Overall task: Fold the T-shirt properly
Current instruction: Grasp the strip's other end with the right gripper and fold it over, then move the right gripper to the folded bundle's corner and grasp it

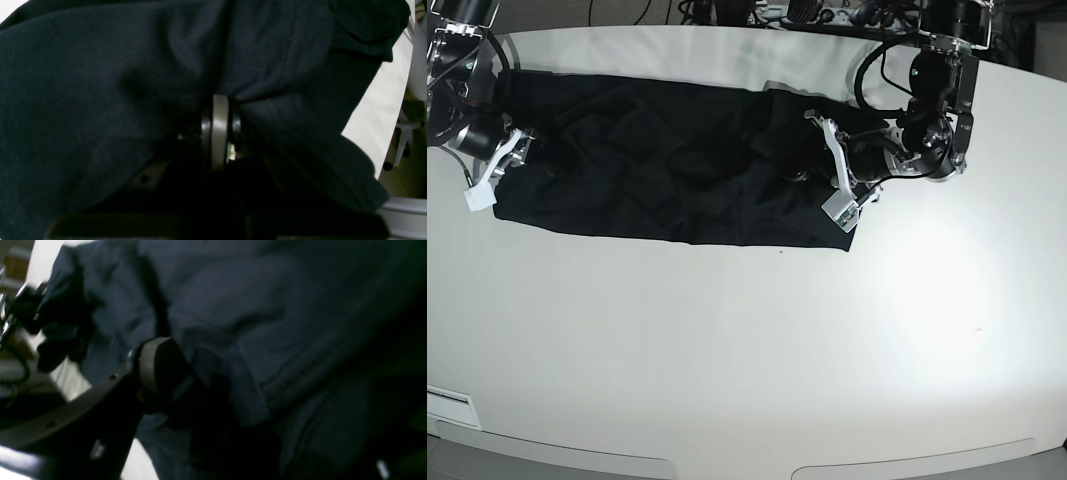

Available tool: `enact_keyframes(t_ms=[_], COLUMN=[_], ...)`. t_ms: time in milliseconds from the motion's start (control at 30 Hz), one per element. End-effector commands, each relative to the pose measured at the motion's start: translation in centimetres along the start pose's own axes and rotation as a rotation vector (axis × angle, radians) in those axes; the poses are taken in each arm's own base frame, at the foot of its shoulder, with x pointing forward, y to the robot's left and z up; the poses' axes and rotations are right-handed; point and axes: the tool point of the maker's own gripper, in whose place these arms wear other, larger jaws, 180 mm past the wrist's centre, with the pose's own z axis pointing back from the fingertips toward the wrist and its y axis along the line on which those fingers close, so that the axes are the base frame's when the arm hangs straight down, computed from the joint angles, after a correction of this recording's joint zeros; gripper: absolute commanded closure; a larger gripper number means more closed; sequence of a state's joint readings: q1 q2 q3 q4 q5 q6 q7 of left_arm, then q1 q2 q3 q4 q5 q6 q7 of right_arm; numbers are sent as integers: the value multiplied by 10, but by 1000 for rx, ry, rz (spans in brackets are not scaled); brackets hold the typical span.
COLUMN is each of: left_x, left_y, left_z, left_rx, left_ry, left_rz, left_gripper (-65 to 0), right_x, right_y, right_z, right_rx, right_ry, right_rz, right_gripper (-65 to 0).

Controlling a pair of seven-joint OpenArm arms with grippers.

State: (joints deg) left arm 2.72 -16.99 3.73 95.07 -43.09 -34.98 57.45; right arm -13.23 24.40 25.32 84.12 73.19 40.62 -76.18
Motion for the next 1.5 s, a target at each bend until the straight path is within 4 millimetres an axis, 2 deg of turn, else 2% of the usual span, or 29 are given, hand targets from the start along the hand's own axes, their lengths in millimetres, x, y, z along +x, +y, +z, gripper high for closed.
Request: enact_keyframes(t_ms=[0, 133, 167, 200, 233, 333, 467, 633, 700, 833, 967, 1200, 1300, 1467], left_x=[5, 6, 6, 7, 8, 14, 33, 66, 74, 80, 79, 59, 50, 33], left_y=[4, 4, 4, 3, 2, -4, -16, -35, -36, -24, -4, 12, 11, 6], left_z=[3, 3, 3, 3, 3, 4, 7, 21, 27, 38, 49, 60, 60, 56], left_rx=[15, 15, 12, 6, 0, -33, -109, -258, -285, -253, -177, -114, -114, -123], left_ry=[0, -2, -4, -9, -14, -44, -107, -211, -239, -276, -296, -276, -265, -239], left_rz=[-17, -18, -17, -13, -10, 7, 29, 24, 35, 31, 47, 99, 119, 151], left_gripper=[0, 0, 0, 0, 0, 0, -13, -261, -304, -304, -304, -304, -303, -303], right_x=[-20, -18, -18, -18, -17, -15, 2, 30, 38, 53, 68, 88, 105, 127], right_y=[-6, -5, -5, -5, -6, -8, -7, 4, 2, -15, -37, -65, -58, -5], right_z=[3, 3, 3, 3, 3, 8, 20, 40, 48, 67, 89, 128, 134, 109], right_rx=[-39, -40, -40, -41, -42, -54, -88, -153, -210, -366, -544, -857, -903, -715], right_ry=[107, 104, 104, 104, 105, 109, 104, 101, 113, 138, 139, 95, -8, -143], right_rz=[1, 9, 9, 9, 10, 23, 103, 271, 332, 431, 443, 383, 355, 454], right_gripper=[-407, -401, -391, -354, -289, -5, 0, 0, 0, 0, 0, 0, 0, 0])
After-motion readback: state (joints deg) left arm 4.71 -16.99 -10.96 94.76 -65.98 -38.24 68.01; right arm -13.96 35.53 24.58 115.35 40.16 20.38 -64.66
